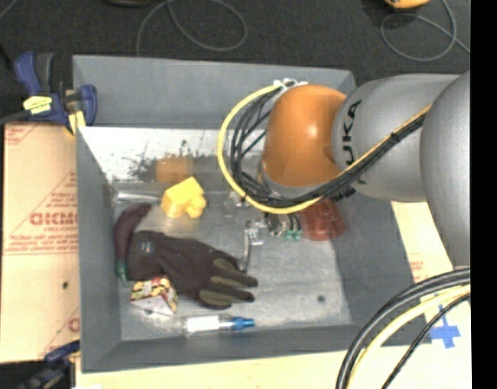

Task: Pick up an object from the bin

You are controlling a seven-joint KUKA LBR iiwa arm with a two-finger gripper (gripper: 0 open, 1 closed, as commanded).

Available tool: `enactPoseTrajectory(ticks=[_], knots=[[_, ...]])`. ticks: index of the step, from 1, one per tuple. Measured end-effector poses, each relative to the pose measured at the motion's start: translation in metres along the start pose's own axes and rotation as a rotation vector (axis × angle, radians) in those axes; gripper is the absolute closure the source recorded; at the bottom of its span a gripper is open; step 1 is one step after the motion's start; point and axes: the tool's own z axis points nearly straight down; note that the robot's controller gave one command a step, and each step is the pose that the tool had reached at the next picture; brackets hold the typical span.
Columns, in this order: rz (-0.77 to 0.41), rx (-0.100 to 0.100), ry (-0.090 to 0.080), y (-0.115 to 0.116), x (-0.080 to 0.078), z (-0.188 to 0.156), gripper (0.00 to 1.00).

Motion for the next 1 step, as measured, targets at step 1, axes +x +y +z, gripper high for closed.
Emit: enactPoseTrajectory(ticks=[1], knots=[[0.071,0.004,-0.004,0.0202,0.017,0.0418,0.0]])
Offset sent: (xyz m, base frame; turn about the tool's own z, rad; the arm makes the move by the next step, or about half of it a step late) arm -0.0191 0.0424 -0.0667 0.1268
